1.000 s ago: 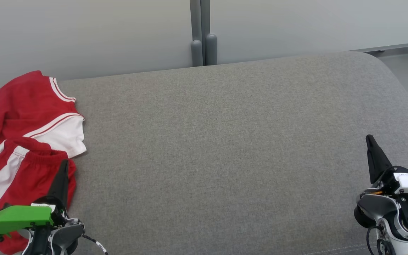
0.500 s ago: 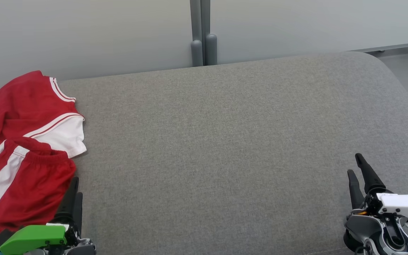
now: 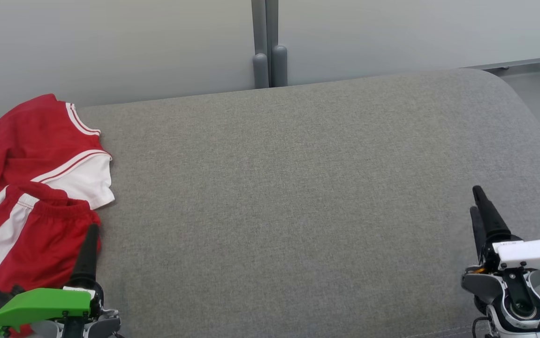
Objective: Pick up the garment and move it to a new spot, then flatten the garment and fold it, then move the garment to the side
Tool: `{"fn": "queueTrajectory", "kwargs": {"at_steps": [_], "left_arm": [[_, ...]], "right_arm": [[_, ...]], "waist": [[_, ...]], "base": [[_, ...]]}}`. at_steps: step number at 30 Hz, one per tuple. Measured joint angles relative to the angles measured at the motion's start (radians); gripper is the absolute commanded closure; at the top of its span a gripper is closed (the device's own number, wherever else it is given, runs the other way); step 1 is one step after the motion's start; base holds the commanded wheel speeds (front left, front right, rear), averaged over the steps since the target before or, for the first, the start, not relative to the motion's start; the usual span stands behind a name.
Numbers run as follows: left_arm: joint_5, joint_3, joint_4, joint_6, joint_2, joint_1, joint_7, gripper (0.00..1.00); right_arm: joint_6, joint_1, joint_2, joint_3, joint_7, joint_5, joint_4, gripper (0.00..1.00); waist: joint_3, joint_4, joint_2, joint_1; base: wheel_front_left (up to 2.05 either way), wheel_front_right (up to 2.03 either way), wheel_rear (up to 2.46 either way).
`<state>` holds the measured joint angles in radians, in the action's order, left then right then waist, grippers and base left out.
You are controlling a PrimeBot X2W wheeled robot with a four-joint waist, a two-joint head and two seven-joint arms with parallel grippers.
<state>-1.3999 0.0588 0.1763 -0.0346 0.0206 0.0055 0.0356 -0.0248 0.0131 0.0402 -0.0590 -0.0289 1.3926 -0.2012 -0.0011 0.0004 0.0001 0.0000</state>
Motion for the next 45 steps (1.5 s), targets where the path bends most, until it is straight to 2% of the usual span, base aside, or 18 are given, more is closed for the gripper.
{"fn": "queueTrajectory", "kwargs": {"at_steps": [21,45], "left_arm": [[0.426,-0.067,-0.100,0.053,0.028,0.005,-0.072,0.00],[0.786,-0.108,-0.144,0.089,0.028,0.078,-0.153,0.00]], "right_arm": [[0.035,0.010,0.017,0.144,0.069,-0.388,0.067,0.00],[0.072,0.010,0.023,0.265,0.147,-0.726,0.079,0.00]], "waist": [[0.002,0.001,0.0000,0.0000],[-0.007,0.003,0.0000,0.0000]], "base": [[0.00,0.00,0.00],[0.00,0.00,0.00]]}}
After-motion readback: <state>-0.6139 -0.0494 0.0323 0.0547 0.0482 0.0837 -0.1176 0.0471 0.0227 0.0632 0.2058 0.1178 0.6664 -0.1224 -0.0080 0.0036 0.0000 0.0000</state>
